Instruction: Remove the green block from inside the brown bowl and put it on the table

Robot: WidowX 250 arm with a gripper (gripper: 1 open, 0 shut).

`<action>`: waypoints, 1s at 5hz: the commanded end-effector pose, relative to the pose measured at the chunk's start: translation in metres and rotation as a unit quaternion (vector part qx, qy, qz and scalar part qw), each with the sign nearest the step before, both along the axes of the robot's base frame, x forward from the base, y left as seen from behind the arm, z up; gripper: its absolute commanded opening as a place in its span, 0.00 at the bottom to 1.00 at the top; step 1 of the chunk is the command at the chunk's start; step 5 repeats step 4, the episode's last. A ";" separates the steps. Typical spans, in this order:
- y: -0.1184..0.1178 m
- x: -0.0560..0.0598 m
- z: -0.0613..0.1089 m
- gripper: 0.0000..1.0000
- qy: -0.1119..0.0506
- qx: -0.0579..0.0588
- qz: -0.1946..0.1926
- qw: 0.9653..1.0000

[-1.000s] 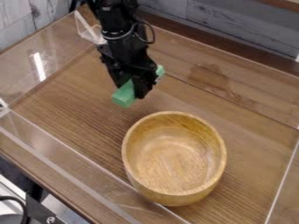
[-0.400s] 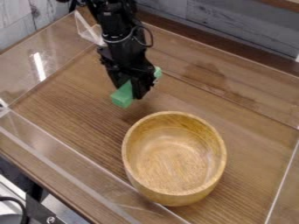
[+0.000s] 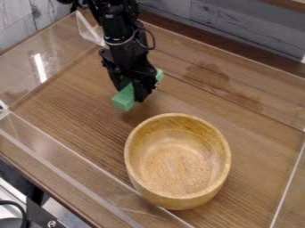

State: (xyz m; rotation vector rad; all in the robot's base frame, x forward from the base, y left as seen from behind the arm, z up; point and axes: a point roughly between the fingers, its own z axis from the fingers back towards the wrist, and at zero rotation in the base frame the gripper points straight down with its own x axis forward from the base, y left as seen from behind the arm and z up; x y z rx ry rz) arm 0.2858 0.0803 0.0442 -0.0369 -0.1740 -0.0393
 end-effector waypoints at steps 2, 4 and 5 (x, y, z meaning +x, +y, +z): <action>0.011 0.015 0.010 1.00 -0.027 0.013 0.004 1.000; 0.002 0.016 0.024 1.00 -0.025 0.003 0.000 1.000; 0.002 0.016 0.024 1.00 -0.025 0.003 0.000 1.000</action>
